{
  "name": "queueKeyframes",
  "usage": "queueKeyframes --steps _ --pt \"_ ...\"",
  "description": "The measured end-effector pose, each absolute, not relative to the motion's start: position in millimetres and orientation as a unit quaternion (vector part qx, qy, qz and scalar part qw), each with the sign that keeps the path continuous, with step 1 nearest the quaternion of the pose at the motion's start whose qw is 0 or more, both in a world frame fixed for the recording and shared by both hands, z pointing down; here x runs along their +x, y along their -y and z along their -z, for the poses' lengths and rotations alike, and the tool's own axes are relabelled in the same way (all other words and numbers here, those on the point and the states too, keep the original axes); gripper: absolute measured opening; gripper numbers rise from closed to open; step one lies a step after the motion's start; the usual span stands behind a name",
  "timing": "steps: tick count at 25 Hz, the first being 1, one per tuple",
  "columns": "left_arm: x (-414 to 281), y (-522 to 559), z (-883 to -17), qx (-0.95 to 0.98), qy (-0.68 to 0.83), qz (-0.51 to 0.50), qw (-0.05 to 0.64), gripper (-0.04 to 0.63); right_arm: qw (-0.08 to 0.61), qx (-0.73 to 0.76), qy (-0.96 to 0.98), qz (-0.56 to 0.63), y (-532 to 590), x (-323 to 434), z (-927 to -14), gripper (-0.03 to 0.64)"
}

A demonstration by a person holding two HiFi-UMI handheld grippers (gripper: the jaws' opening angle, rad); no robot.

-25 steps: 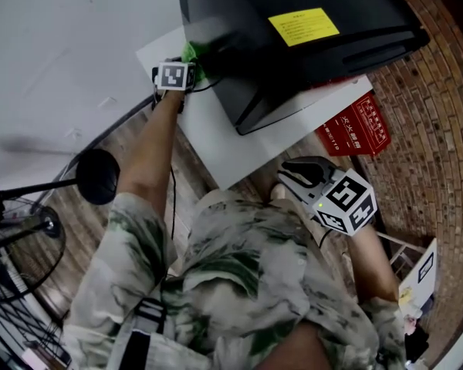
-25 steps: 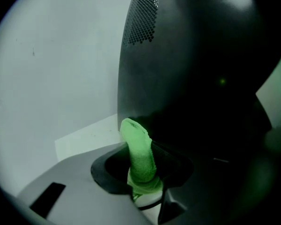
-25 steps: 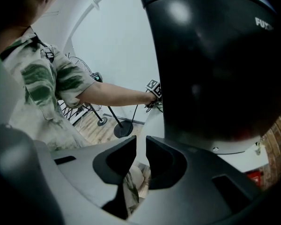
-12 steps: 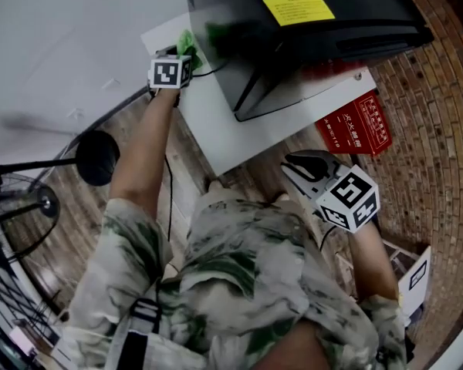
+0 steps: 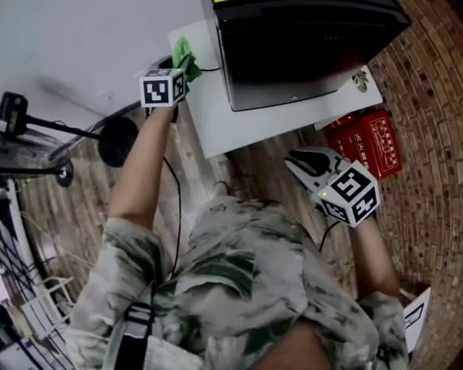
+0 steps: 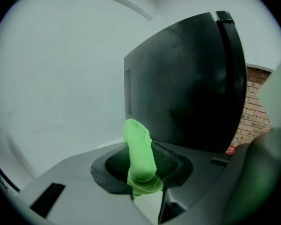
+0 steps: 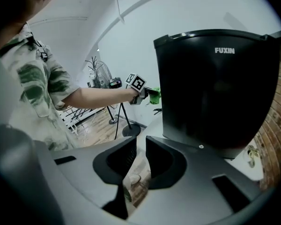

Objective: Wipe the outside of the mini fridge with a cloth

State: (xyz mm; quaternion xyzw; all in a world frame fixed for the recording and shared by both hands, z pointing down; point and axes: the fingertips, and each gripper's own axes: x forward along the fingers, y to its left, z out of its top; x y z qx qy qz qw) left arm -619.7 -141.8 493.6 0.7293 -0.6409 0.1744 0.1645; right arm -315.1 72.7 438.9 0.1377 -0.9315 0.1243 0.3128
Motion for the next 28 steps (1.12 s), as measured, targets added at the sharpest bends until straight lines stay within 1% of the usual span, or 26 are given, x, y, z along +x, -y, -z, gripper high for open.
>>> queueKeyframes --steps 8,14,21,28 --pt "-549 40 -449 0.693 0.684 -0.164 0.161 0.132 0.304 0.112 0.94 -0.109 -109 -213 -434 0.08" --pt "-459 -3 -430 0.709 0.666 -0.177 0.152 0.132 0.305 0.1 0.942 -0.1 -128 -160 -430 0.08" --pt "-311 7 -416 0.774 0.584 -0.202 0.137 0.132 0.31 0.11 0.94 -0.093 -105 -108 -427 0.08" --pt "-210 64 -398 0.832 0.498 -0.211 0.121 0.132 0.322 0.139 0.931 -0.102 -36 -79 -423 0.08"
